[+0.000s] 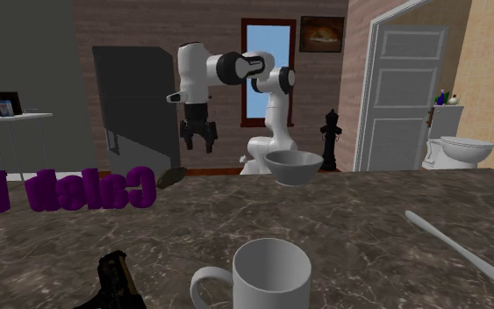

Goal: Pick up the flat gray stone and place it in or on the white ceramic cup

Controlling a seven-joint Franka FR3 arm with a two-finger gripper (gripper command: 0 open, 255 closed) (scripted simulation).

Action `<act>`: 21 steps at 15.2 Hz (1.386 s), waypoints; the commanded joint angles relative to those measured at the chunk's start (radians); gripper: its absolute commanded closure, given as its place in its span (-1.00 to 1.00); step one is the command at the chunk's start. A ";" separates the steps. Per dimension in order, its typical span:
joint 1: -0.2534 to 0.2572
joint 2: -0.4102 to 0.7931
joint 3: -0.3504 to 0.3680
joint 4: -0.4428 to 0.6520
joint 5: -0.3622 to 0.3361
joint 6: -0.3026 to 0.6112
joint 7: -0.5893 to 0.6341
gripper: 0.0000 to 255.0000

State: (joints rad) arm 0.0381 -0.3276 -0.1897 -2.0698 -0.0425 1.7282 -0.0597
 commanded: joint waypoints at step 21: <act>0.007 0.388 -0.056 0.276 0.165 0.104 -0.189 -1.00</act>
State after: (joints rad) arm 0.0453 0.0602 -0.2454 -1.7929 0.1224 1.8313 -0.2484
